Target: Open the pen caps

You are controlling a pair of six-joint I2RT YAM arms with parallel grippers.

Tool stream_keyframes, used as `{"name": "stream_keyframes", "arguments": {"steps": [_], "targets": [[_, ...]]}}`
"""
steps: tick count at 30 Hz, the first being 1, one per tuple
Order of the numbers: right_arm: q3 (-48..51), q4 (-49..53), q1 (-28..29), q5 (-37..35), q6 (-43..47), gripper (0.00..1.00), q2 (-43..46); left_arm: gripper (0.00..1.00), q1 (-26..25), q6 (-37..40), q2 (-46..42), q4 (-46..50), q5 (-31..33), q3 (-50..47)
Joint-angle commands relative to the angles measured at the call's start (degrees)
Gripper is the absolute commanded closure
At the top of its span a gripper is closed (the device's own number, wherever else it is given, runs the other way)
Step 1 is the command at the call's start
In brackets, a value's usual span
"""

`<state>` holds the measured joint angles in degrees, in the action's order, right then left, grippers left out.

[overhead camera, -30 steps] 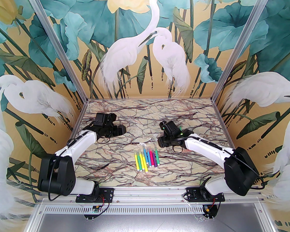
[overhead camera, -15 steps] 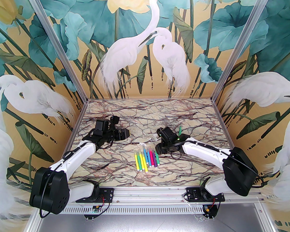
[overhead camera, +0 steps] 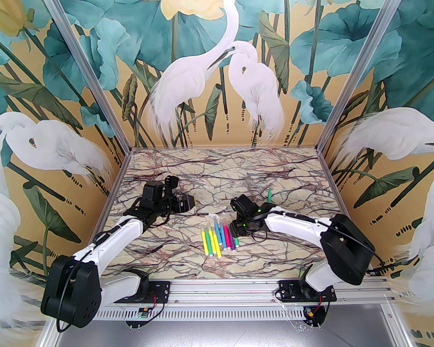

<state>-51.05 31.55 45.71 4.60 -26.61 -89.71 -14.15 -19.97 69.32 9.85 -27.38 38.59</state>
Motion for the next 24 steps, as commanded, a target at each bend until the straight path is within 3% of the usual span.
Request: {"name": "stream_keyframes", "arguments": {"steps": [1,14,24], "targets": [[-1.33,0.19,0.52,0.72,-1.68,0.52,-1.4,0.26,-0.35,-0.16,-0.78,-1.32,0.46,-0.71],[-2.13,-0.39,1.19,1.04,-4.11,0.56,-5.12,0.26,-0.35,0.12,-0.85,-1.67,0.82,-1.57],[-3.89,3.38,1.2,-2.73,-4.68,0.6,-6.91,0.26,-0.35,0.1,-0.5,-2.02,0.73,-2.11]]}}
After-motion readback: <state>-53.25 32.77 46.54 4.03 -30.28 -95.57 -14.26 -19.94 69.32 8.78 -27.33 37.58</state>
